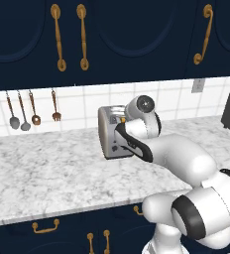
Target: Start the toaster. Once the lever pops up, take the bread to the plate on the dining counter.
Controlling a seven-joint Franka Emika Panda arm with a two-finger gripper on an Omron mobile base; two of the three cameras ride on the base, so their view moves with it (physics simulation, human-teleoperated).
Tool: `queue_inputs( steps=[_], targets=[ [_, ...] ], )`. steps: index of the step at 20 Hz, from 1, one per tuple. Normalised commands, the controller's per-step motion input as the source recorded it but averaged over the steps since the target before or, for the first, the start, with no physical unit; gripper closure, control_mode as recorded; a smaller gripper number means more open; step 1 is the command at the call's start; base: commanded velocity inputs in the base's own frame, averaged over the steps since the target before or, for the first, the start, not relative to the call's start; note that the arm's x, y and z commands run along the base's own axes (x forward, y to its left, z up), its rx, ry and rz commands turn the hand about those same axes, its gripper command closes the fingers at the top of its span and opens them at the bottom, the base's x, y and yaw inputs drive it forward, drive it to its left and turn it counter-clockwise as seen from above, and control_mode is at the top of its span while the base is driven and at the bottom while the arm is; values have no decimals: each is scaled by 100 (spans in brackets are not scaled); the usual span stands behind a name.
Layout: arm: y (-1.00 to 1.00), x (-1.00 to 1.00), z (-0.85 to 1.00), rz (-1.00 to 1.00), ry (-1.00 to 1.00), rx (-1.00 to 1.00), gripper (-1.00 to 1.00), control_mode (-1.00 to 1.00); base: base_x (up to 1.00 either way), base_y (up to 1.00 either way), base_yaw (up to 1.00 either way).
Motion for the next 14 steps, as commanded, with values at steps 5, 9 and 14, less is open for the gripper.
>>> queue_inputs(
  steps=[5, 9, 14],
  targets=[
    [0, 0, 0, 0, 0, 0, -100, -100, 0, 0, 0],
    [0, 0, 0, 0, 0, 0, -100, -100, 0, 0, 0],
    [0, 0, 0, 0, 0, 0, -100, -100, 0, 0, 0]
  ],
)
